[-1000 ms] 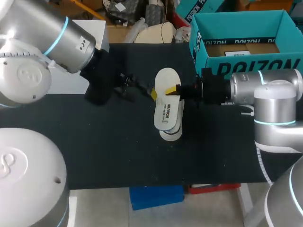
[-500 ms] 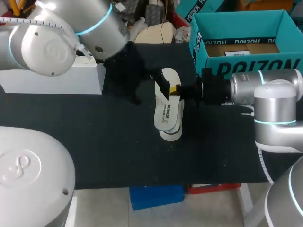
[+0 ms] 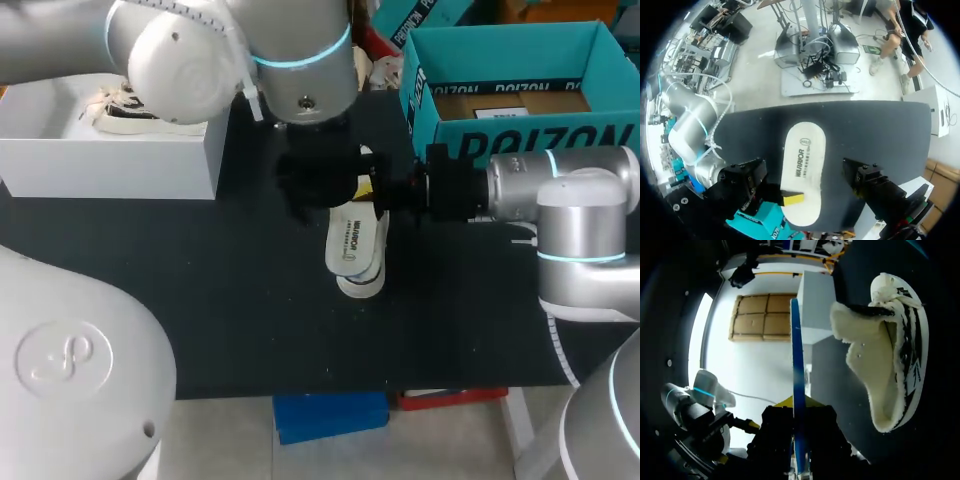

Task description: Take the shoe out of the shoebox, open the shoe tongue, remove and reinsert the insole, then place the shoe into the shoebox

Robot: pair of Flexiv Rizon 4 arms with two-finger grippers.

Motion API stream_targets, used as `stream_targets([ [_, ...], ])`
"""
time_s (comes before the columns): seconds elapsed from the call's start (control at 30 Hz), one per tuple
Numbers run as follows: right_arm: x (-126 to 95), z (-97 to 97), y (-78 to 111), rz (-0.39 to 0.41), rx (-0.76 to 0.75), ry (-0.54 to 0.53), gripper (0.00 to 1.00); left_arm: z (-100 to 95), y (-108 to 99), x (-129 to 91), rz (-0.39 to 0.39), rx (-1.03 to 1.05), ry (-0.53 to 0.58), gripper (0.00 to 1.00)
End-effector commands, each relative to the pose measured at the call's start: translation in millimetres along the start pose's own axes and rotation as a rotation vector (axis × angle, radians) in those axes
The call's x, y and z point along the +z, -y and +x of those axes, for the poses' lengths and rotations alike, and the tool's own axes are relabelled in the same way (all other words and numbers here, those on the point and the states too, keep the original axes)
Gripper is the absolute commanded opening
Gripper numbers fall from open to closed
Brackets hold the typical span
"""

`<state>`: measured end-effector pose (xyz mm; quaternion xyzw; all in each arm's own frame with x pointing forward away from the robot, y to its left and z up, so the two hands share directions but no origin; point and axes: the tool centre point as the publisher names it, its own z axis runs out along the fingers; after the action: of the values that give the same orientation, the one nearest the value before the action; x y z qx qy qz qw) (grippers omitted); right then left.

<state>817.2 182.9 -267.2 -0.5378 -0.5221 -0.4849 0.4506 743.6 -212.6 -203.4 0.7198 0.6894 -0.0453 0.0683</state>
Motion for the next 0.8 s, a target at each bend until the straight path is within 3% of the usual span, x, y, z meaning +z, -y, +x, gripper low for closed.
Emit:
stream_targets([
  [0.03,1,-0.2,0.0,-0.002,0.000,0.001,0.00,-9.4,-7,5,0.001,0.009,-0.282,1.00],
  [0.4,1,-0.2,0.0,-0.002,0.000,0.001,0.00,-13.7,-37,8,-0.003,0.062,-0.204,1.00],
  [0.8,1,-0.2,0.0,-0.002,0.000,0.001,0.00,-6.3,-106,8,-0.019,0.068,-0.190,1.00],
])
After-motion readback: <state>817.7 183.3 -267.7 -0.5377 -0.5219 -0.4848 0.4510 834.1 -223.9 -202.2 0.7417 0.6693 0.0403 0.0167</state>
